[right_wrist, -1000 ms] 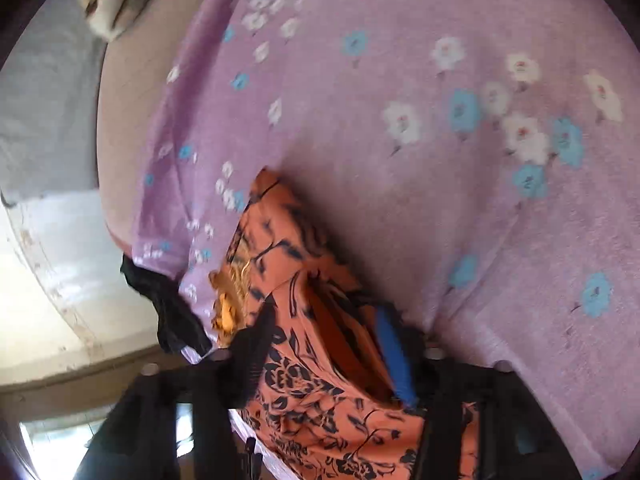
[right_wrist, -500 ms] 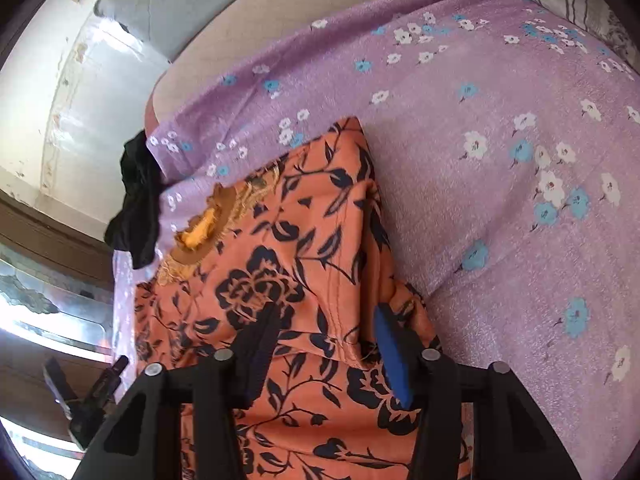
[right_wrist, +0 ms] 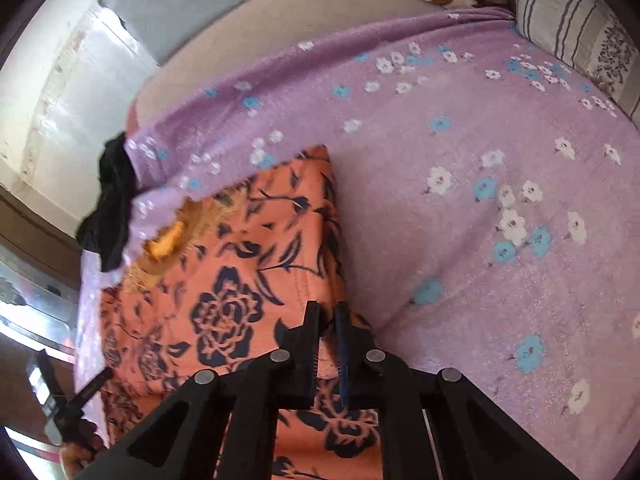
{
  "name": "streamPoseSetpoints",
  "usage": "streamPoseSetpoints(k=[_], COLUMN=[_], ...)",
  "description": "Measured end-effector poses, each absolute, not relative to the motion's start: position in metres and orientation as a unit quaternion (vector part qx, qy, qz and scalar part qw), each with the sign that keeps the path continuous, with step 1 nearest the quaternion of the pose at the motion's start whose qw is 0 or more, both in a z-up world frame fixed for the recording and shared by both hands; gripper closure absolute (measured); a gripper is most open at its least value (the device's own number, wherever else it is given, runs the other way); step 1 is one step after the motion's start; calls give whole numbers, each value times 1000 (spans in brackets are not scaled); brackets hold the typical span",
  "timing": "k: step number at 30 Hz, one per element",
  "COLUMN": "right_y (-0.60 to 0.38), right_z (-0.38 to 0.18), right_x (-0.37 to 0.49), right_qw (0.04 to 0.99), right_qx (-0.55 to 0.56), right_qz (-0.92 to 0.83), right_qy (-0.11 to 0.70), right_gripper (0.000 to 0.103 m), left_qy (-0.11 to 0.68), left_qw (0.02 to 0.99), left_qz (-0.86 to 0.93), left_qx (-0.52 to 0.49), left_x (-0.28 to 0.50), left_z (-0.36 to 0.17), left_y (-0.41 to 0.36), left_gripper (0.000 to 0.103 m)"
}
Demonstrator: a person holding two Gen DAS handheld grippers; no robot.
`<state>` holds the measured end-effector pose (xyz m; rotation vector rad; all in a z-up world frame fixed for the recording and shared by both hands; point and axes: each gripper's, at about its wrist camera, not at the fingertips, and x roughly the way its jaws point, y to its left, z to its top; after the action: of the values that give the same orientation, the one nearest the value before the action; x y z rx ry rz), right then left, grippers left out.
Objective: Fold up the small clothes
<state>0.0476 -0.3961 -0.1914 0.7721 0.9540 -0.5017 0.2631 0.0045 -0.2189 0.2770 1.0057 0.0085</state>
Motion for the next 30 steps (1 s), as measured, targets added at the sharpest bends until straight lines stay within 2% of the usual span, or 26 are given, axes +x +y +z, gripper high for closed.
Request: streamPoseSetpoints(k=[4, 7, 10, 13, 17, 19, 21, 26, 30], right_y=[-411, -400, -379, -360, -349, -352, -355, -342, -327], right_z=[-191, -152, -140, -155, -203, -205, -197, -175, -191], right_x=[33, 29, 46, 73, 97, 94, 92, 91, 110], right_qw=[778, 843, 880, 884, 842, 845, 841, 878, 860], right_qx=[389, 338, 296, 277, 256, 268, 276, 262, 263], right_qz=[-248, -243, -199, -161, -151, -148, -149, -121, -97], right_qy=[427, 340, 313, 341, 450, 439, 440, 381, 427], right_gripper=[92, 92, 92, 92, 91, 93, 93, 91, 91], left_qy=[469, 423, 408, 437, 487, 491, 486, 450, 463], left_qw=[874, 899, 904, 883, 850, 852, 858, 877, 861], left_qz=[3, -19, -72, -115, -94, -89, -92, -118, -141], left_qx=[125, 110, 102, 125, 178, 159, 134, 119, 154], left_x=[260, 249, 241, 237, 241, 245, 247, 235, 228], left_z=[-209, -187, -179, -195, -230, -227, -220, -203, -216], left_y=[6, 1, -13, -33, -45, -39, -32, -40, -60], left_gripper=[25, 25, 25, 25, 23, 20, 20, 20, 20])
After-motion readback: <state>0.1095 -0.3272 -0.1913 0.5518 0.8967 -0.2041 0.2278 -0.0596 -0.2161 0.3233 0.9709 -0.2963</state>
